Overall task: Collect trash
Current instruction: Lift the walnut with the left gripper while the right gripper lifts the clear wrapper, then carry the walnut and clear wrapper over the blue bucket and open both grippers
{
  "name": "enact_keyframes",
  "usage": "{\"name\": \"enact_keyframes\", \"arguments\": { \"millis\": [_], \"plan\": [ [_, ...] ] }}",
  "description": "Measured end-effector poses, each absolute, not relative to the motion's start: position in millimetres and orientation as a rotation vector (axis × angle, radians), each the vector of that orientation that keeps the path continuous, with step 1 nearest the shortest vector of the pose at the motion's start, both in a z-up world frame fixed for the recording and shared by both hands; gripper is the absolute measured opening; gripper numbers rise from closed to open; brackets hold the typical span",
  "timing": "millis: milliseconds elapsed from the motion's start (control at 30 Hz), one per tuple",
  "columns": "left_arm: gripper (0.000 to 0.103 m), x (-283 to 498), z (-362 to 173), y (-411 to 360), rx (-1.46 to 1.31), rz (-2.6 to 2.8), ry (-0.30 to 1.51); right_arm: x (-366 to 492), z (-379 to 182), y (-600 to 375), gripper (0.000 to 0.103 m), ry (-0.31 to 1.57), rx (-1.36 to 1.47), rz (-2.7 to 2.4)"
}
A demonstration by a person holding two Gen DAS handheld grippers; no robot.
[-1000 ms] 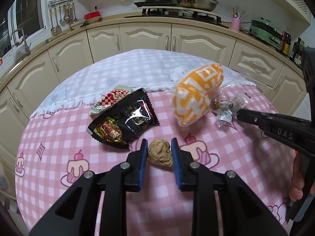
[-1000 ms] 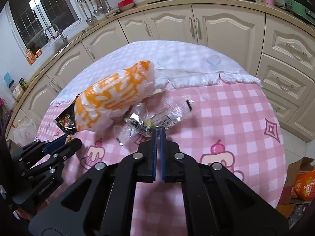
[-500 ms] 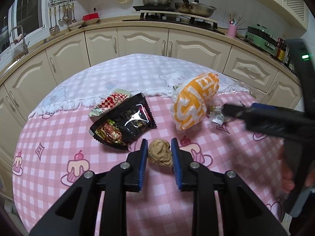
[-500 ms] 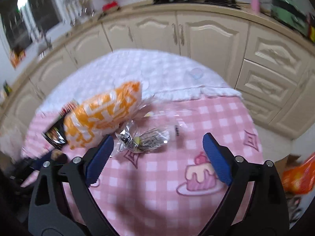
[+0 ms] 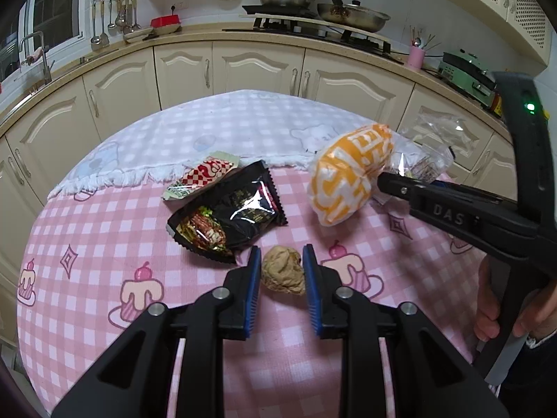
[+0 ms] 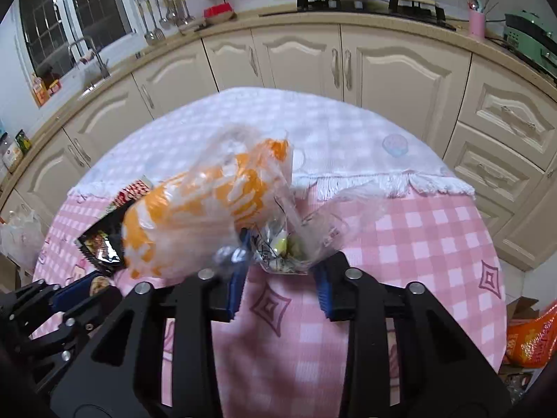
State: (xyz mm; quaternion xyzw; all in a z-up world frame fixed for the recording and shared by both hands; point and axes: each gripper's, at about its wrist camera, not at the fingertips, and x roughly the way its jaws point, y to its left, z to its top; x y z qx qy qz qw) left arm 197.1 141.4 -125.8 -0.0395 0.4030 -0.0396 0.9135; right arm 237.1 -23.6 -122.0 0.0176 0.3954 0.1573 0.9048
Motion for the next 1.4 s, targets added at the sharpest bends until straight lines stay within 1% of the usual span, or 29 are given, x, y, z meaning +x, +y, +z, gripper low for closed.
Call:
{"name": "enact_keyframes", "arguments": {
  "millis": [33, 500, 667, 1033, 1400],
  "plan": [
    [0.023, 197, -125, 141, -0.078, -0.083, 0.826, 234, -120, -25, 0.026, 0.812, 0.039, 0.326],
    [0.024, 173, -103, 107, -0.021, -0.166, 0.748, 173, -95, -74, 0.026, 0.757, 0.11, 0.306],
    [0.024, 160, -92, 77, 0.013, -0.218, 0.724, 150, -90, -99, 0.026, 0.739, 0.134, 0.282],
    [0.024, 131, -81, -19, 0.123, -0.363, 0.694, 94, -94, -182, 0.026, 0.719, 0.227, 0.164],
    [0.024, 115, -100, -151, 0.276, -0.526, 0.749, 46, -127, -302, 0.026, 0.743, 0.37, -0.01]
  ]
}}
